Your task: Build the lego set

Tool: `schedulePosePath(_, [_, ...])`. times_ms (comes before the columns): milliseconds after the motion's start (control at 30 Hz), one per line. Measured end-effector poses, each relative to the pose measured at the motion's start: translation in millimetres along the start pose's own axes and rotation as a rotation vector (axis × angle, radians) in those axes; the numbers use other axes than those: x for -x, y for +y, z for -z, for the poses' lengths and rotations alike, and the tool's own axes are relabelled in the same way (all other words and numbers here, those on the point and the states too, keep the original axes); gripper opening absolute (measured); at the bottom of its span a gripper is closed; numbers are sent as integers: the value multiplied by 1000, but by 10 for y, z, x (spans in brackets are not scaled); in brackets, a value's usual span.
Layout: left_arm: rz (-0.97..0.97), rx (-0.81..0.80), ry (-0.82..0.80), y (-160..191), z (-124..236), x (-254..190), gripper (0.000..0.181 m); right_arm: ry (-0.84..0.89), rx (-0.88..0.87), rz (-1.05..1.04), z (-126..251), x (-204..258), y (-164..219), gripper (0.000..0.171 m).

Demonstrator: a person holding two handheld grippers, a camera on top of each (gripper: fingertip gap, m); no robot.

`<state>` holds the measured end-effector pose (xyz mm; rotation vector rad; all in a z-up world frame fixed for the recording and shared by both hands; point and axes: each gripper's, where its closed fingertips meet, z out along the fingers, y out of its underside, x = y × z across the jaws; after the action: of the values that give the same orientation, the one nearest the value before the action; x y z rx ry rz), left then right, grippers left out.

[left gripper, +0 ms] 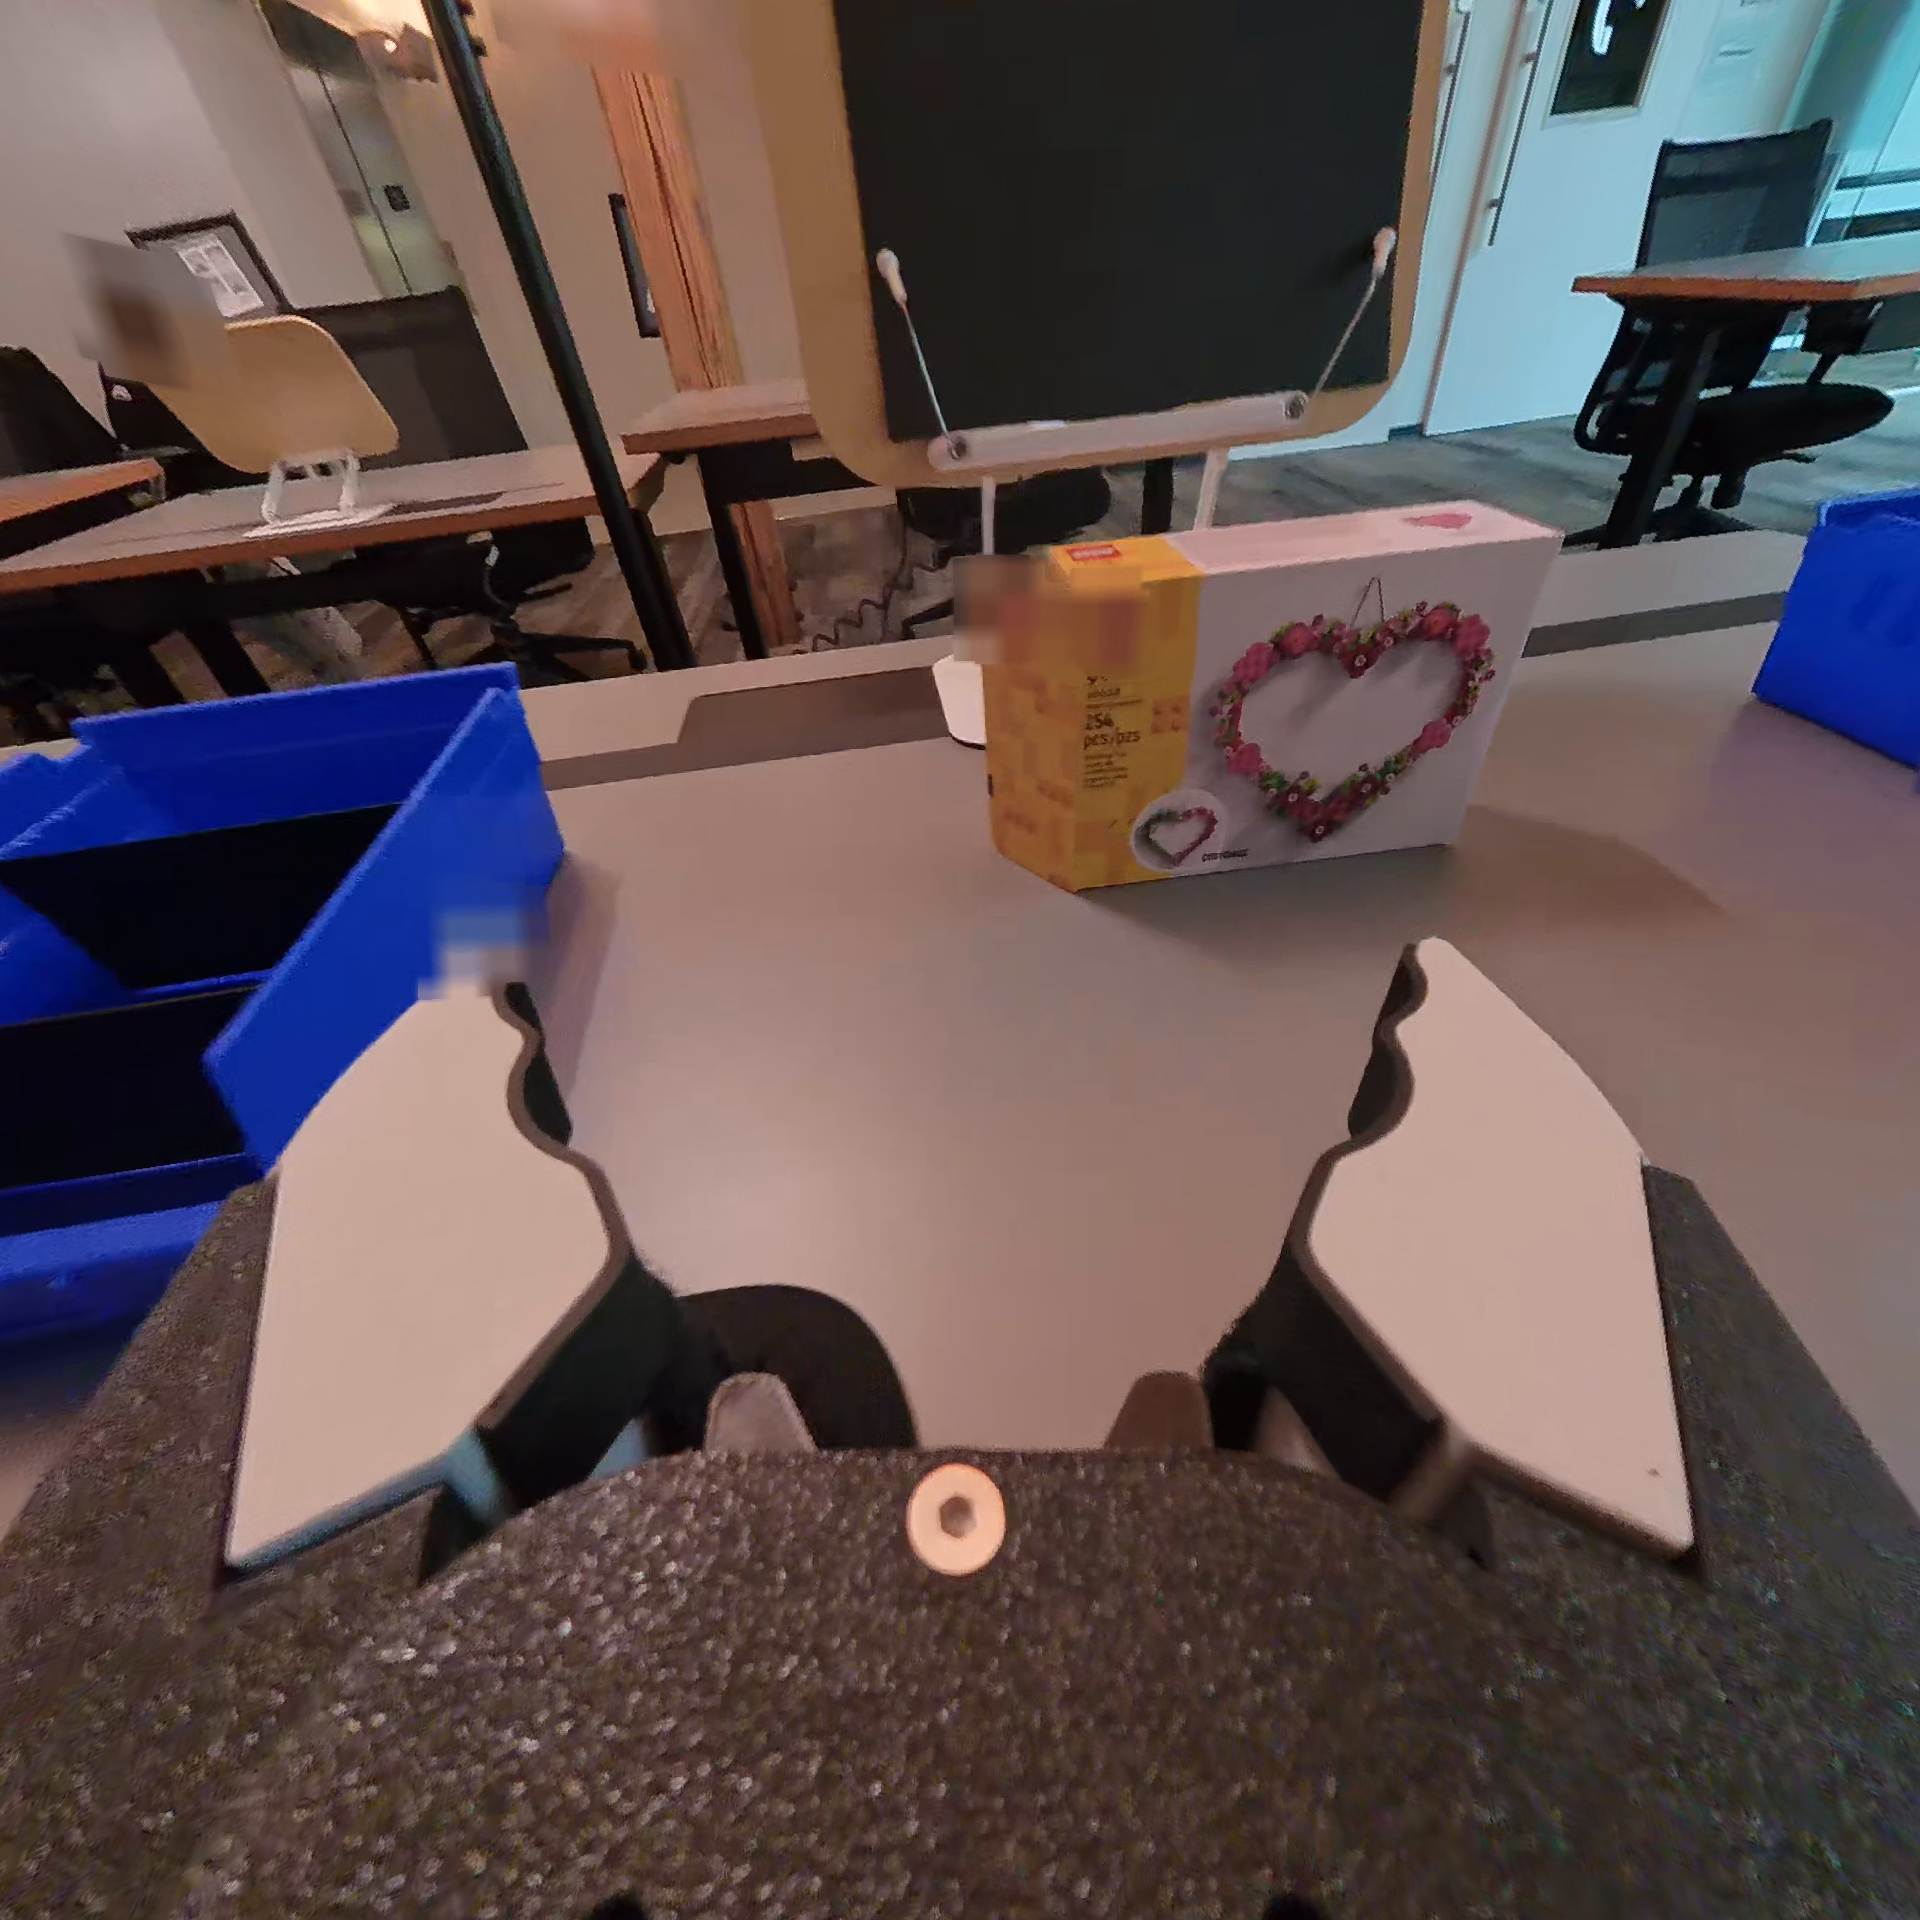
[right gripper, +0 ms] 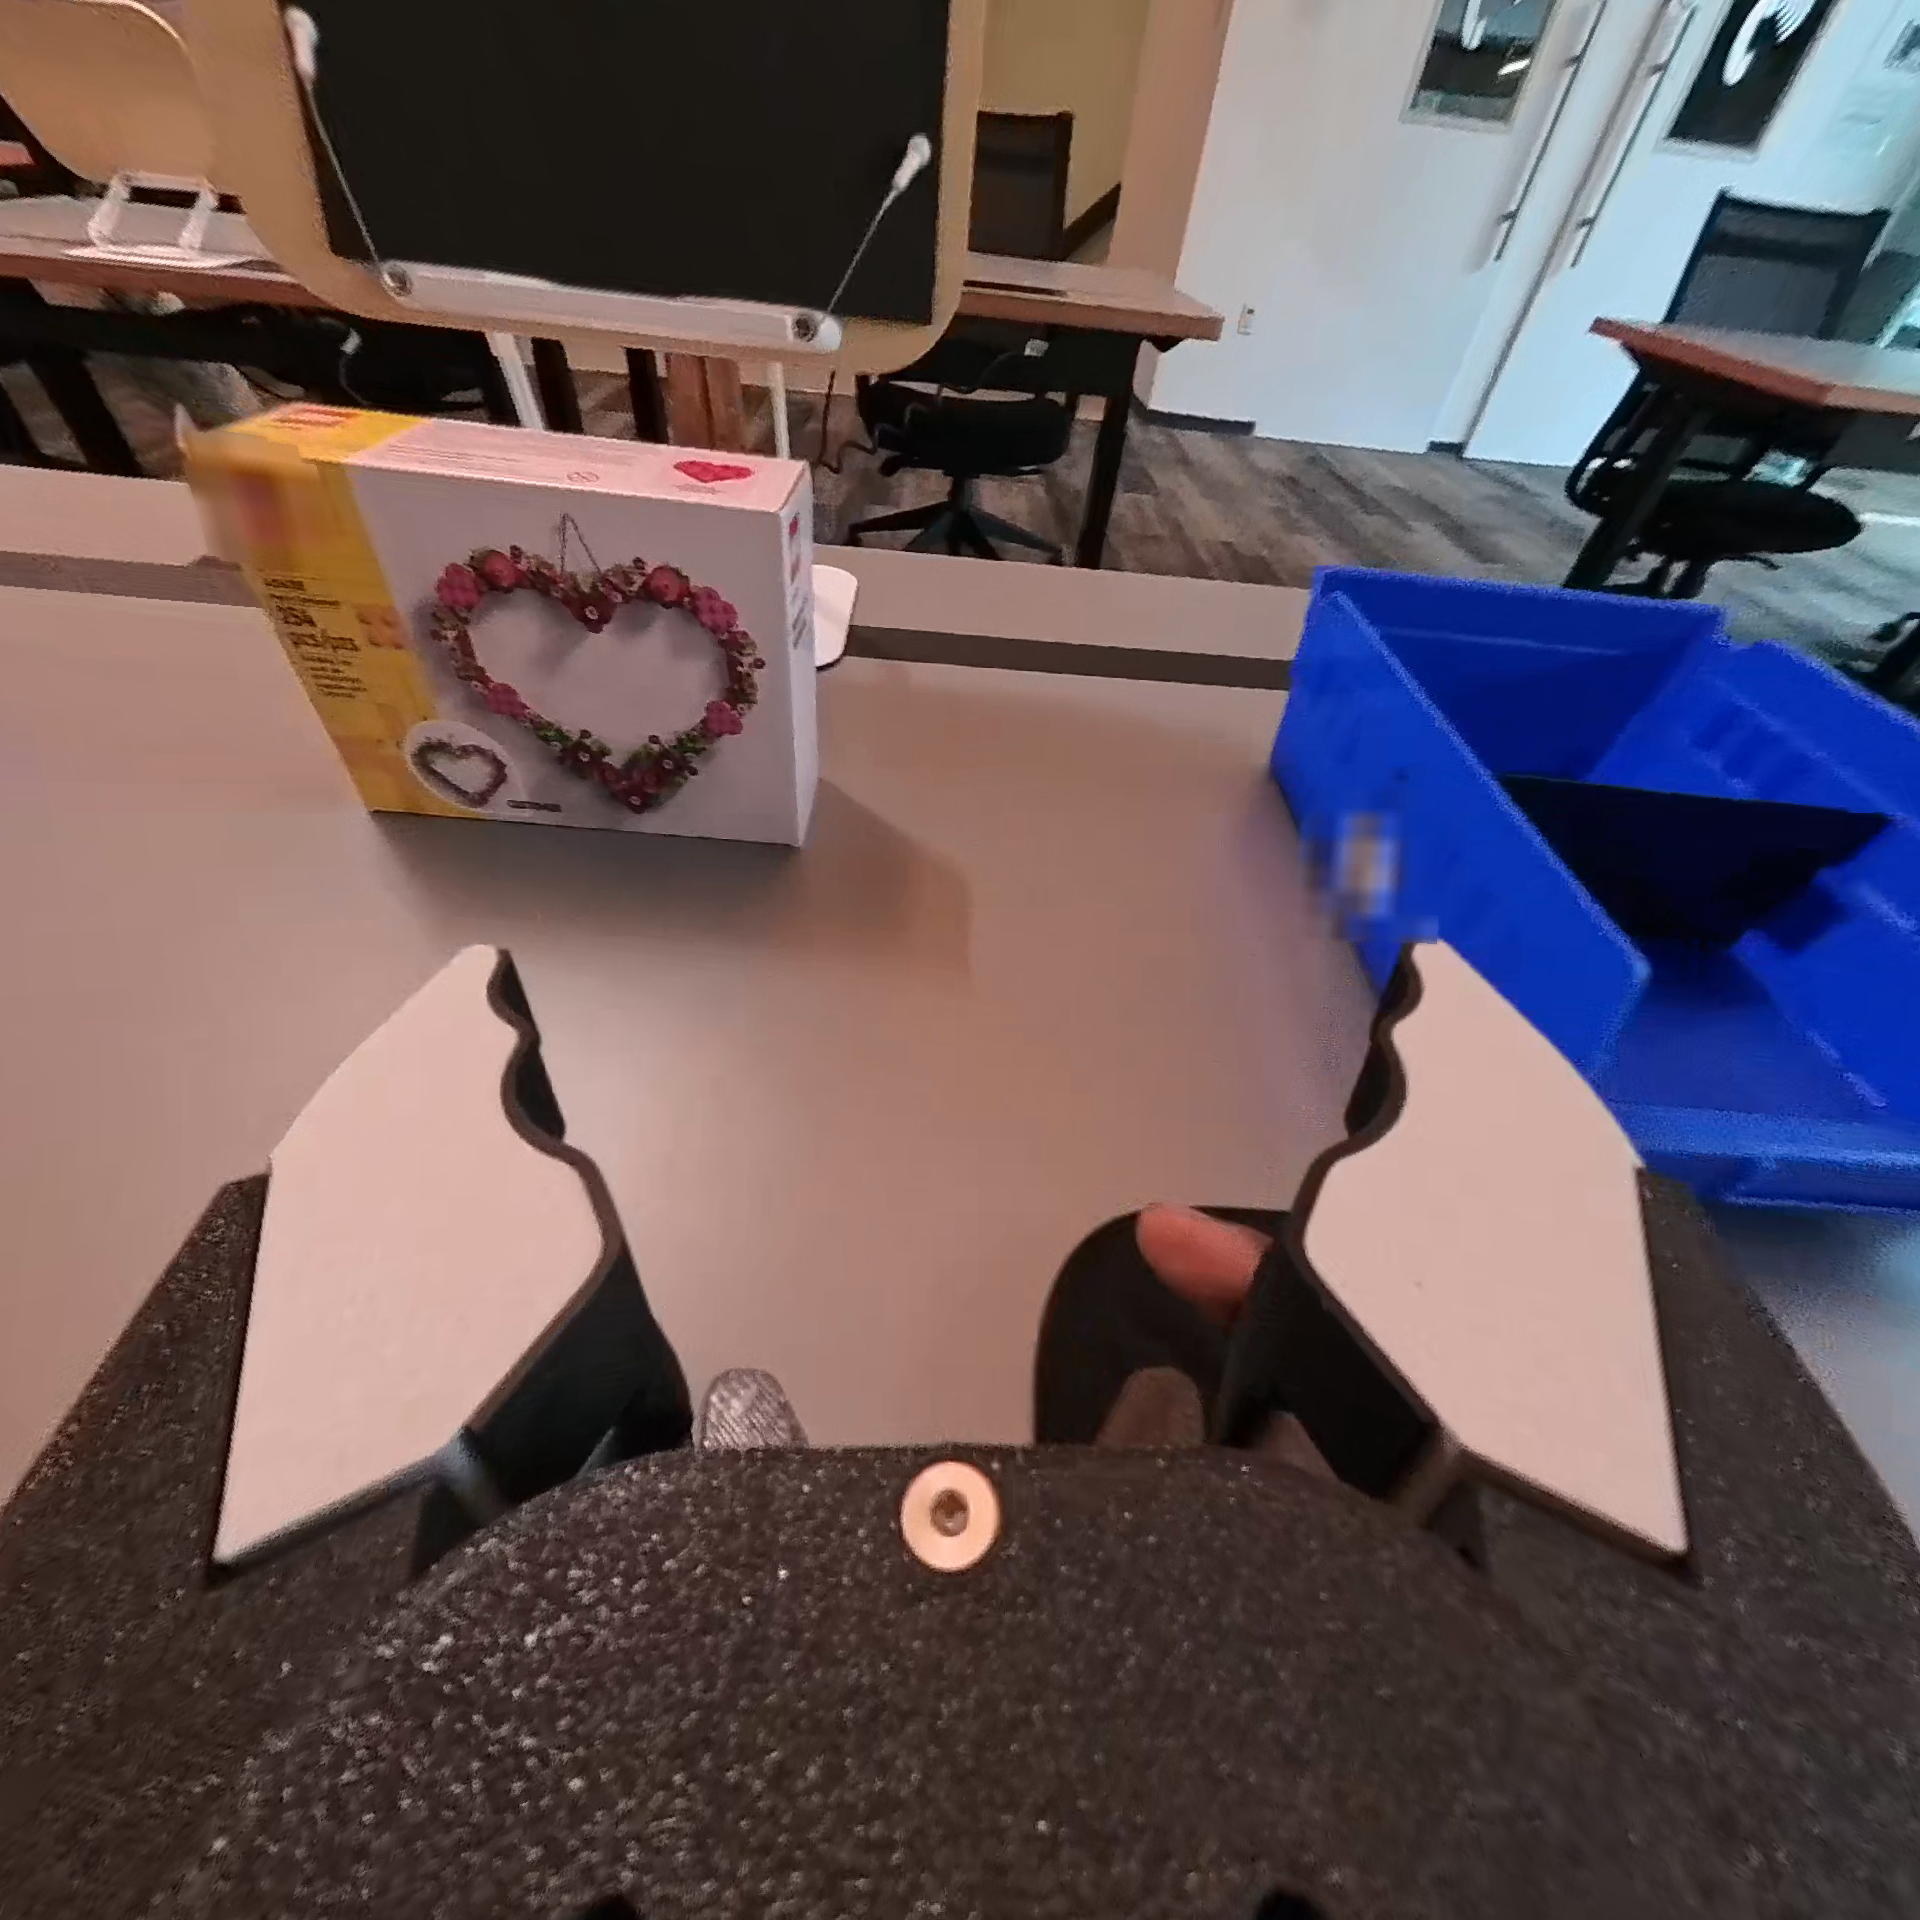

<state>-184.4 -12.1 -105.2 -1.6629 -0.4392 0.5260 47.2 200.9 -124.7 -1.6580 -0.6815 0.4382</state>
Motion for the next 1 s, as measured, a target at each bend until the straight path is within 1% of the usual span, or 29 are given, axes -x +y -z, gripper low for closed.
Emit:
schedulePosePath(200, [-4, -25, -39, -146, 329, 247, 146, 39, -56, 3, 332, -195, -194, 146])
schedulePosePath(333, [5, -21, -18, -203, 494, 314, 146, 43, -94, -17, 583, -283, -343, 146])
schedulePosePath(500, [-14, -42, -56, -298, 718, 447, 145, 50, -123, -2, 827, -371, -395, 143])
schedulePosePath(633, [7, -61, -42, -356, 862, 508, 145, 17, -133, -10, 946, -389, -439, 141])
schedulePosePath(767, [28, -64, -19, -385, 834, 532, 145, -14, -153, 3, 1000, -359, -504, 141])
schedulePosePath(1000, [49, -61, 136, -385, 605, 203, 145, -66, -126, 29, 829, -233, -498, 141])
